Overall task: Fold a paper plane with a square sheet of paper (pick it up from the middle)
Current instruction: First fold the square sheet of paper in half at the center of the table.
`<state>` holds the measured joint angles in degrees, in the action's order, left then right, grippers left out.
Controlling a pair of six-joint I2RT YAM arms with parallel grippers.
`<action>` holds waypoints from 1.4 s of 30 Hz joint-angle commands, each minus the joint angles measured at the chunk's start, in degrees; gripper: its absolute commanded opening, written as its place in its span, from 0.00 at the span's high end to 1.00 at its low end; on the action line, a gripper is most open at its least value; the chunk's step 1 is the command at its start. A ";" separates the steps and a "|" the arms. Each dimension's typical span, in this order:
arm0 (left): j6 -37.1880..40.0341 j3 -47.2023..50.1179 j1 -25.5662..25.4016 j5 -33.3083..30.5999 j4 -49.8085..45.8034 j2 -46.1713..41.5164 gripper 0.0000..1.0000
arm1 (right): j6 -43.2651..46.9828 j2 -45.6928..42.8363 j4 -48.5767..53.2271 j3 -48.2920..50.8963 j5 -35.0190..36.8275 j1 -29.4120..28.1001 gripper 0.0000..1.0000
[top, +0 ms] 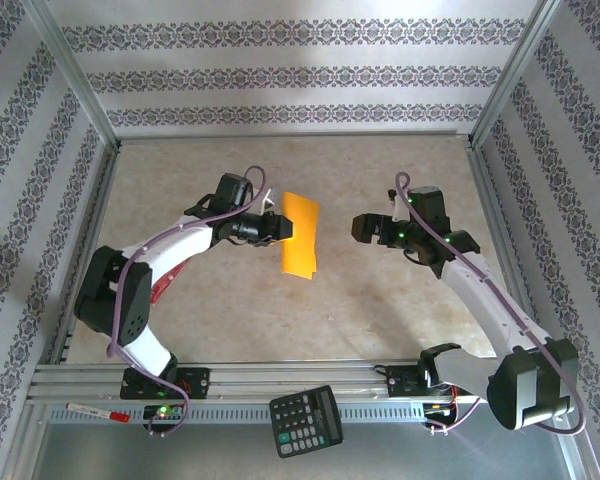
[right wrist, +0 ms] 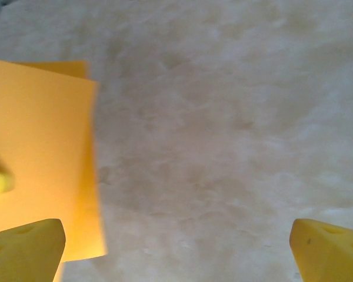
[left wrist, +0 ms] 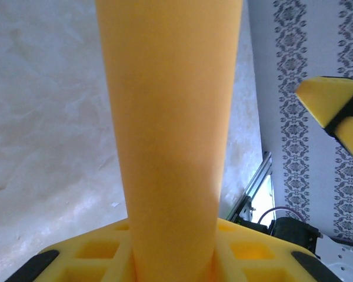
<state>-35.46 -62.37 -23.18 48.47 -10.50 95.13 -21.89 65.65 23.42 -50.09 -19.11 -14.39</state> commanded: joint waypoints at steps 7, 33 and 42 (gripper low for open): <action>3.26 0.25 0.08 -0.93 -4.25 6.92 0.69 | -7.85 7.50 -8.06 3.98 -7.64 -6.92 0.07; 6.19 -0.15 1.10 -17.13 -9.36 12.31 0.52 | -18.72 30.77 -28.02 0.75 -11.18 -12.33 0.31; 3.83 0.27 1.11 -22.45 -9.01 11.27 0.44 | -18.72 34.96 -28.69 -3.02 -12.15 -13.38 0.38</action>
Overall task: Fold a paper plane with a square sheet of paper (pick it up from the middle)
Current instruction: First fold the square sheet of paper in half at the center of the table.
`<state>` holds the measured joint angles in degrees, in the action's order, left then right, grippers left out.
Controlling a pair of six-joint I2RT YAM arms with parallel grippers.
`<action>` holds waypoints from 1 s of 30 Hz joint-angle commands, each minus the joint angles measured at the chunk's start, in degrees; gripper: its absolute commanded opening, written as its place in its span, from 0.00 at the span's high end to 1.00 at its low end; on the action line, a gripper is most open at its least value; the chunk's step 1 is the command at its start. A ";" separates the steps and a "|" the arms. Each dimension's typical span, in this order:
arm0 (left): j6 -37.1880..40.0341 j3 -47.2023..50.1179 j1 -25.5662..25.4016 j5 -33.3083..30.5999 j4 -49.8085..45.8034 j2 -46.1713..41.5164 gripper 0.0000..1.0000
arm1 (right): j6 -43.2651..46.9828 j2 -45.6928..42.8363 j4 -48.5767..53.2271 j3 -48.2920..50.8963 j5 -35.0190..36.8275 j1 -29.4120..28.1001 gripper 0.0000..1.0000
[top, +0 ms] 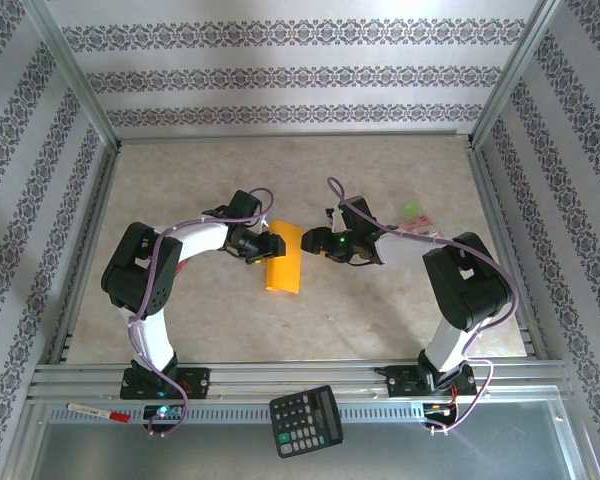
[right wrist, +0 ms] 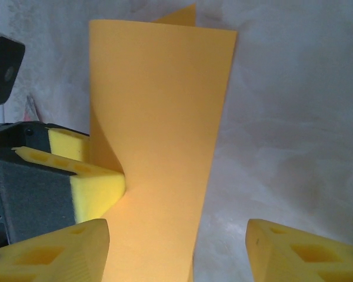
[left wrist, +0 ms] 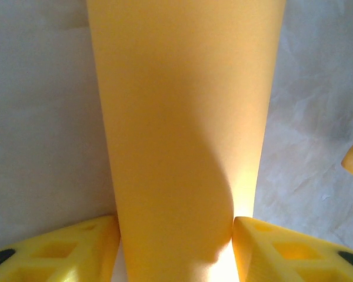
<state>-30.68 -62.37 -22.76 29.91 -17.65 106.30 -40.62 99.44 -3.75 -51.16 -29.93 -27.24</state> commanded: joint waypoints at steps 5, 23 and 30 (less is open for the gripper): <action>-1.31 0.09 0.69 -5.40 -1.84 -0.06 0.45 | 0.31 2.42 -1.27 -3.28 -2.25 -0.53 0.40; -6.48 0.92 0.63 -10.14 2.19 -1.10 0.61 | 2.17 1.86 0.92 -3.12 -2.50 0.01 0.43; -4.78 -0.53 0.64 -6.59 1.05 0.82 0.62 | 2.72 1.27 1.52 -2.73 -2.63 0.33 0.44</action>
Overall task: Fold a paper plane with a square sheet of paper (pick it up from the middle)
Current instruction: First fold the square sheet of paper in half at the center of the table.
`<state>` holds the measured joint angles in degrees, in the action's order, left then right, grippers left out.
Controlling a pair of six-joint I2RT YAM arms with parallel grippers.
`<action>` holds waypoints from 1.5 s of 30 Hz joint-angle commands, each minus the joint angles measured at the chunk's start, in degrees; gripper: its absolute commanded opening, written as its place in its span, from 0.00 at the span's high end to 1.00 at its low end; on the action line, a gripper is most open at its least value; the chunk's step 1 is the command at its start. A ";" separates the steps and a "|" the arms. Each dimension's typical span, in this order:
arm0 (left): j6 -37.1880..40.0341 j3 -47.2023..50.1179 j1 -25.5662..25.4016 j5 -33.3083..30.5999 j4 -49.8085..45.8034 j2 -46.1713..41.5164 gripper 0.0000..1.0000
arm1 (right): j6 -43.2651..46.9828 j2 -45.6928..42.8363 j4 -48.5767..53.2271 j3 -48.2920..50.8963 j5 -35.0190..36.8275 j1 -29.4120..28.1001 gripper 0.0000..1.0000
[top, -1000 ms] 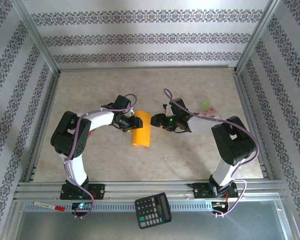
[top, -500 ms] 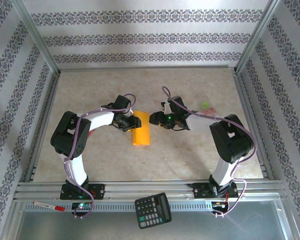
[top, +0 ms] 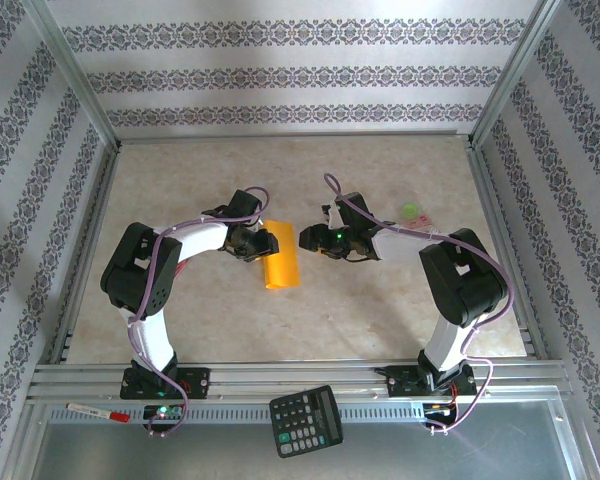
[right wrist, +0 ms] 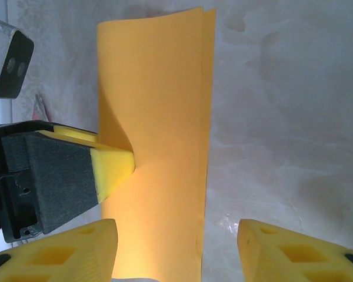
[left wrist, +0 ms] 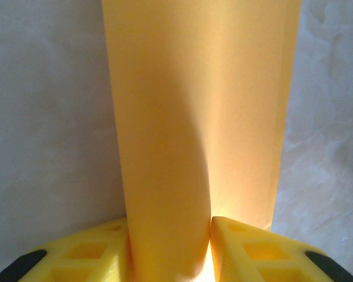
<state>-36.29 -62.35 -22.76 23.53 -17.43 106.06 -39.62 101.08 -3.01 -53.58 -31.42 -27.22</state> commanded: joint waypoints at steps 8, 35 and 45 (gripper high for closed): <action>8.74 -5.50 -0.99 8.28 -4.72 3.67 0.67 | 4.00 -5.55 4.50 3.08 -0.79 3.51 0.44; 16.78 -12.38 -6.30 2.71 -15.44 9.56 0.63 | 15.51 -13.28 20.97 5.25 3.06 12.94 0.41; 17.54 -14.07 -7.31 1.39 -16.75 11.34 0.61 | 14.81 -12.93 20.81 5.24 2.77 12.64 0.40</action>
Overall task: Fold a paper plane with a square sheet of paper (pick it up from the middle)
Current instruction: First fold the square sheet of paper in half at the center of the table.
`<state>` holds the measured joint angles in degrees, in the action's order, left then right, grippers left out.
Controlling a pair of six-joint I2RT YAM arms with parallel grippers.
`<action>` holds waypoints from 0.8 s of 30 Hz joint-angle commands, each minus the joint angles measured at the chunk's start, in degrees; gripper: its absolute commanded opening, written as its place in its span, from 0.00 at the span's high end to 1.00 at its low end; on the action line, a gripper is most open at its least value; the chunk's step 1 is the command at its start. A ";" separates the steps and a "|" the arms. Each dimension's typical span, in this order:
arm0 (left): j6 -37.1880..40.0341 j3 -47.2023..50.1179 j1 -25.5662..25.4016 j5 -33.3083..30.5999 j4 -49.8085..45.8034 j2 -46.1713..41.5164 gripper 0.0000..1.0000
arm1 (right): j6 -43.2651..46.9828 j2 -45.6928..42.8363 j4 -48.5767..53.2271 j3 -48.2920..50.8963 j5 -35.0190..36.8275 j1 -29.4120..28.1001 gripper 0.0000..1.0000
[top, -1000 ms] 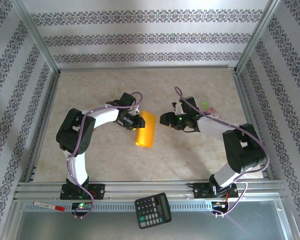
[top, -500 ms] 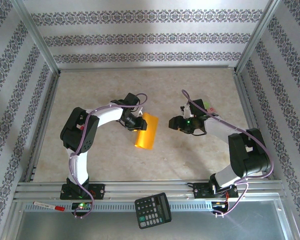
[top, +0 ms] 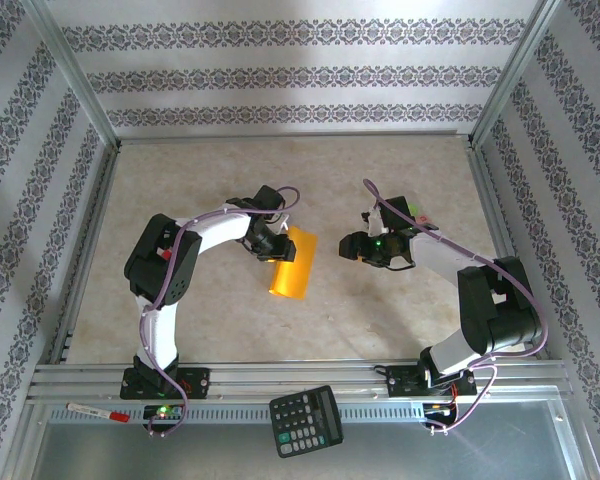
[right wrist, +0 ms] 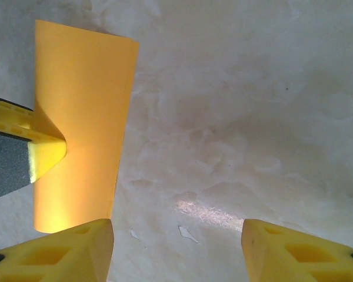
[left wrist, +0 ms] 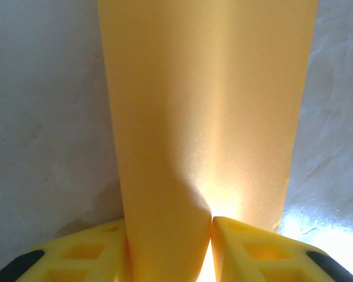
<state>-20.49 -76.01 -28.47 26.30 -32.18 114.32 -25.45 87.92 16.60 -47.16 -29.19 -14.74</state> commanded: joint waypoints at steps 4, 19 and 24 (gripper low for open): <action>1.77 -0.46 -1.82 -2.16 -2.18 3.45 0.60 | 0.45 0.46 0.96 -1.10 0.54 -0.26 0.40; 1.08 -0.64 -2.04 -2.26 -1.82 4.51 0.59 | 0.19 0.64 0.66 -1.01 0.53 -0.46 0.41; 0.95 -0.72 -2.27 -2.32 -1.90 4.69 0.59 | 0.15 0.58 0.62 -1.01 0.28 -0.52 0.41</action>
<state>-19.90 -77.21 -28.88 25.36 -33.47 115.09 -25.47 87.92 16.58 -47.16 -29.21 -14.79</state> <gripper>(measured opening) 0.410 0.588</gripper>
